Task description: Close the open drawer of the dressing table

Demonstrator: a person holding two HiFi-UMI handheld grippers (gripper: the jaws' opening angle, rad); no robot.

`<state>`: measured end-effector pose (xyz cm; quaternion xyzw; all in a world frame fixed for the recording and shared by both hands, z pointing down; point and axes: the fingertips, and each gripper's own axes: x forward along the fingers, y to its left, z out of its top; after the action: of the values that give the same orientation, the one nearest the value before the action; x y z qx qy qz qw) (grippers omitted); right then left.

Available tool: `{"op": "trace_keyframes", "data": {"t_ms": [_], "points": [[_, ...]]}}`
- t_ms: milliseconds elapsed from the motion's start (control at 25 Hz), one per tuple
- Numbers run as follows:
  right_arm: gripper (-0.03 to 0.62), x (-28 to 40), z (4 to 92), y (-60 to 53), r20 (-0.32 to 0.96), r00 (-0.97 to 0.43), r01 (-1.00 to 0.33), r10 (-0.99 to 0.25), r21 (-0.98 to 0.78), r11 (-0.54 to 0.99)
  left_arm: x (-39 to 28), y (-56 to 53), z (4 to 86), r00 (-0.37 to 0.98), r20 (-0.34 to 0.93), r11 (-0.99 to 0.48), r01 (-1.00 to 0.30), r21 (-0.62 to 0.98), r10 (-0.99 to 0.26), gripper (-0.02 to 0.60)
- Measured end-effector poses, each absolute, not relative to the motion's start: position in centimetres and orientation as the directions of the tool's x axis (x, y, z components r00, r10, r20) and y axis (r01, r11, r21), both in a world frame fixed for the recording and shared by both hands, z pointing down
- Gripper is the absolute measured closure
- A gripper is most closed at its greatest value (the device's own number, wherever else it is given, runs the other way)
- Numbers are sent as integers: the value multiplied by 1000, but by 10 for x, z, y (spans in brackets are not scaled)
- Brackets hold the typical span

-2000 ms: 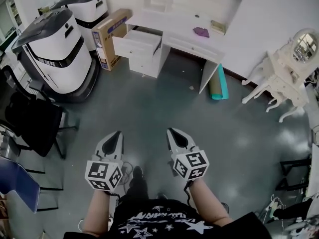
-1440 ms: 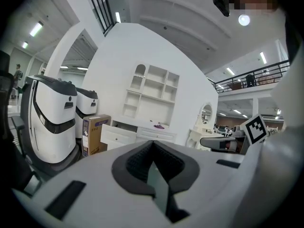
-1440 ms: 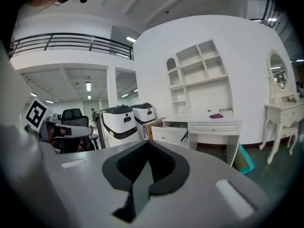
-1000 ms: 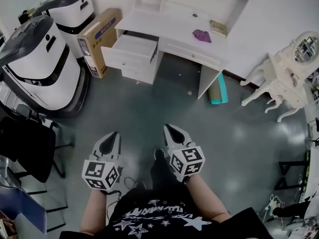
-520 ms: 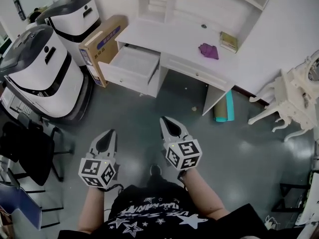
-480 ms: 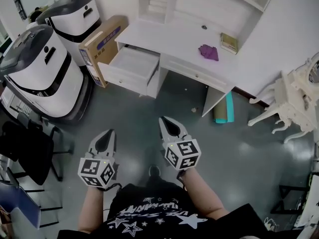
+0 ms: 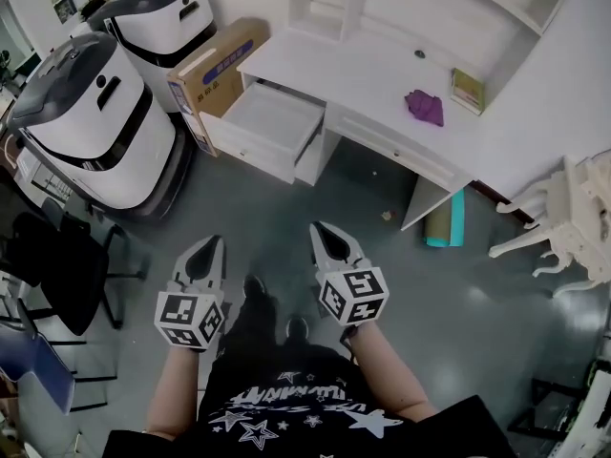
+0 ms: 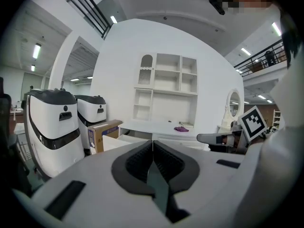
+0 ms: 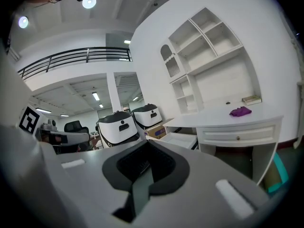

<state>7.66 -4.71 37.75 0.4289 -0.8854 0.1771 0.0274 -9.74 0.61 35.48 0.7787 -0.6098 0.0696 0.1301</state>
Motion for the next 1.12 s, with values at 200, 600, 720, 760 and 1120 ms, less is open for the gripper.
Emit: {"op": "trace_keyframes", "data": {"t_ms": [200,600,720,760,1120], "points": [[591,89,390,-66,226,-591,-801,-774,-278,530,-109,-30,375,255,270,-228,-965,127,-929,571],[591,69,396,-159,239,-528,-845,-815,-242,477,-128,-140,397,332,275,-300,-942,151,-902,571],[591,54,400,-195,251,-514,-854,-821,-240,462,-144,-171,409,351,299,-312,-935,171,-887,571],[591,49,402,-206,259,-510,-857,-820,-237,458,-149,-182,413,359,307,-318,-931,177,-881,571],[591,19,419,-290,303,-467,-883,-831,-213,418,-169,-261,459,450,391,-395,-893,218,-802,571]]}}
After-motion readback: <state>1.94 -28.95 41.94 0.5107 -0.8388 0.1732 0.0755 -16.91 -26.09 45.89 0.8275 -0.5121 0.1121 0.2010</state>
